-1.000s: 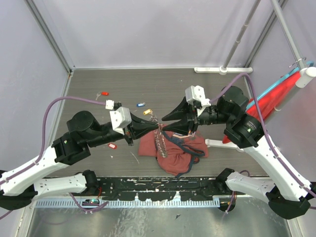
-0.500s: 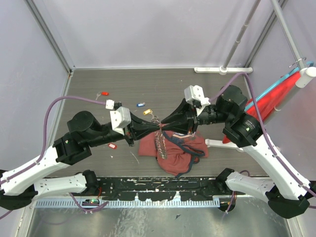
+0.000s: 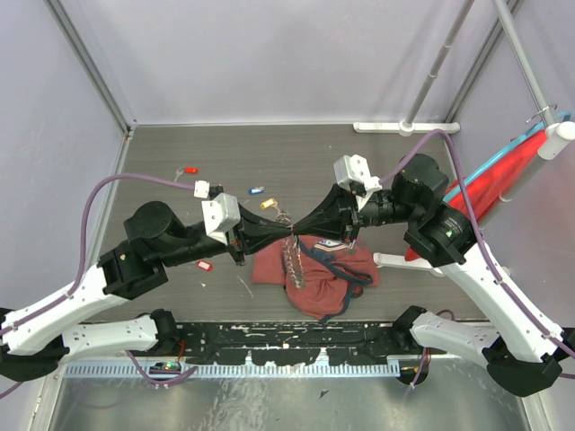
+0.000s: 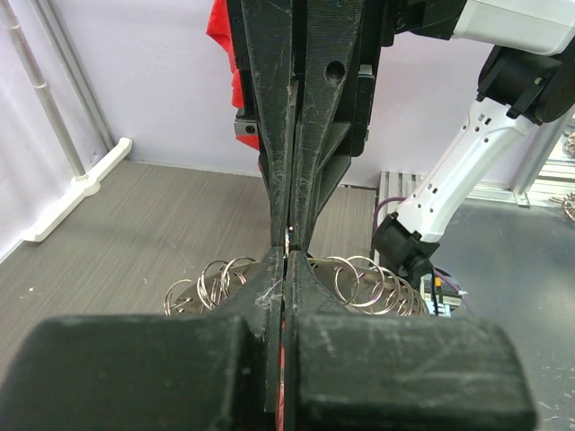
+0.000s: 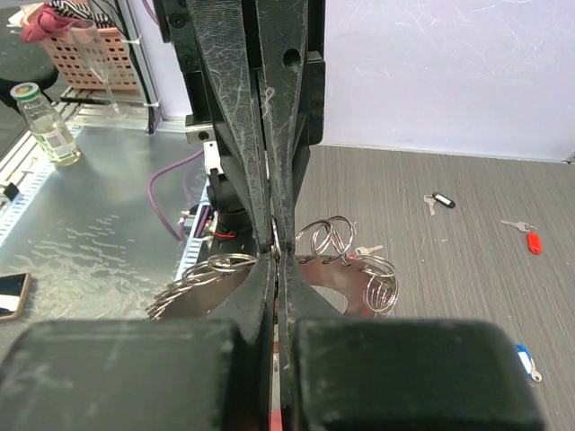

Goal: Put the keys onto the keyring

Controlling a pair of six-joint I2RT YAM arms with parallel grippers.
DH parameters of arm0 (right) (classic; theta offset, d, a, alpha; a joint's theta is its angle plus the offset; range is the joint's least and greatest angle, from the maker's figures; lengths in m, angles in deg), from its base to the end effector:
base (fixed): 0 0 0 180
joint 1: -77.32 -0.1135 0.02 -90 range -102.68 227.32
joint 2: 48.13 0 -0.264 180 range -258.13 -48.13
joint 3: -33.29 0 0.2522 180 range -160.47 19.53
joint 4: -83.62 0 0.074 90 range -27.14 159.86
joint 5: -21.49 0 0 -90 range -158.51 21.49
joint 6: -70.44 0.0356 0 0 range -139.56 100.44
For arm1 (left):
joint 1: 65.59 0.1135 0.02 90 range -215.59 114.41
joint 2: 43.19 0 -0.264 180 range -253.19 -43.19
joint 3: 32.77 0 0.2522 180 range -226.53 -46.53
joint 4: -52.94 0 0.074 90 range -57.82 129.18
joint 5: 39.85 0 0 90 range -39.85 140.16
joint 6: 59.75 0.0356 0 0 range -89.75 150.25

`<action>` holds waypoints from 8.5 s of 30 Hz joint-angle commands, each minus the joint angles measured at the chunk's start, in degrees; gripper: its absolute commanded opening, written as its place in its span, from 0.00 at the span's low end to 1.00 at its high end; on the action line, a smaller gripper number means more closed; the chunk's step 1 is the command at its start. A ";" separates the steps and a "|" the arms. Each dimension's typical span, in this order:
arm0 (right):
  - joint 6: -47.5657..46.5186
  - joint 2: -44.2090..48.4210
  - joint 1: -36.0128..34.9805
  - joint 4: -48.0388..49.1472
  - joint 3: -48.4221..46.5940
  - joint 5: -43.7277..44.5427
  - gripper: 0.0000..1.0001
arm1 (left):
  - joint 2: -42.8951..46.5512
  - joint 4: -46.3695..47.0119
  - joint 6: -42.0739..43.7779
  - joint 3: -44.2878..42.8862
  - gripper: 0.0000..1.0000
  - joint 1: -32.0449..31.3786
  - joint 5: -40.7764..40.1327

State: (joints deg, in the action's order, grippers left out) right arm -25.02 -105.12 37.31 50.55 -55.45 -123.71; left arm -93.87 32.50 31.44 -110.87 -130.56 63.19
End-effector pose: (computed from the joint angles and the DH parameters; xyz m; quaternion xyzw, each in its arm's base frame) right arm 0.1228 0.1413 0.4654 -0.5436 0.4594 0.5003 0.4930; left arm 0.0708 -0.1705 0.4471 0.4306 0.5053 -0.4569 0.5919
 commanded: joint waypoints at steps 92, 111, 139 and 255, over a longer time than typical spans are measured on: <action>-7.65 -15.20 -22.40 -48.12 -26.99 35.16 0.01 | -3.88 -13.76 3.12 -0.20 0.13 0.00 9.77; -6.32 -12.07 -22.40 -44.05 -25.28 38.11 0.20 | -3.22 -12.93 2.50 0.03 0.00 0.00 6.95; 41.58 8.26 -22.41 -6.72 3.45 59.65 0.37 | 2.35 -6.51 -2.16 3.91 0.00 0.00 -3.05; 38.03 1.17 -22.39 -15.55 2.81 55.31 0.06 | 2.71 -6.08 -1.37 4.48 0.00 0.01 -4.86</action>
State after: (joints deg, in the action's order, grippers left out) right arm 14.39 -103.79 15.12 33.83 -50.69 -67.56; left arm -92.44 22.10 29.80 -106.26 -130.51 58.14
